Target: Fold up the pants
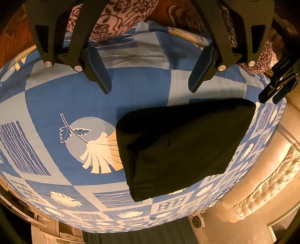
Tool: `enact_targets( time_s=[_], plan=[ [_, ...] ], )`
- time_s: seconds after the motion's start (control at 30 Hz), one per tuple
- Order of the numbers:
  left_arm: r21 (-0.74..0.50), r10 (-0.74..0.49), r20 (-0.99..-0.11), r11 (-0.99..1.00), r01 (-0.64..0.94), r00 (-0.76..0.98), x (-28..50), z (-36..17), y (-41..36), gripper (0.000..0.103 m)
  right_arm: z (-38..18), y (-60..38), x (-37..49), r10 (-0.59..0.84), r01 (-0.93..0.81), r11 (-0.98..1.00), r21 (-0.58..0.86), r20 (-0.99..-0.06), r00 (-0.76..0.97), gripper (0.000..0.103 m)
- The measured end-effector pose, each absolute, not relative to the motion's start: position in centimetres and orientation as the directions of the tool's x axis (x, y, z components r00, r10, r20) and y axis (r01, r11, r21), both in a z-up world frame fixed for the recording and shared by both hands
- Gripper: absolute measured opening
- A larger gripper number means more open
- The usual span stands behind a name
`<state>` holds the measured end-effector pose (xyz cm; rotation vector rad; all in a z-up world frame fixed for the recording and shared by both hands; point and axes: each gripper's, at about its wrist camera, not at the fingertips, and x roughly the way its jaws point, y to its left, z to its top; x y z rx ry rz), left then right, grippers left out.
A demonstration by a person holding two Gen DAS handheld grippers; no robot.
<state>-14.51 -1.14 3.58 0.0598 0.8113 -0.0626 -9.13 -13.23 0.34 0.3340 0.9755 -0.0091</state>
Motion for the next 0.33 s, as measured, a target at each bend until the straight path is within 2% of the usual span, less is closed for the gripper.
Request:
enact_targets(
  time_s=[0.13,0.33],
  plan=[
    [-0.011,-0.085,-0.716,0.994,0.111,0.693,-14.5,3.9,-1.4,0.091,0.3,-13.6,-9.2,0.147,0.166,0.944,0.286,-0.813,0.563,0.084],
    [-0.087,-0.143,-0.762,0.989,0.119,0.632,-11.8,3.9,0.7,0.091,0.6,-14.6,-8.8,0.172,0.185,0.927,0.327,-0.808,0.564,0.084]
  ],
)
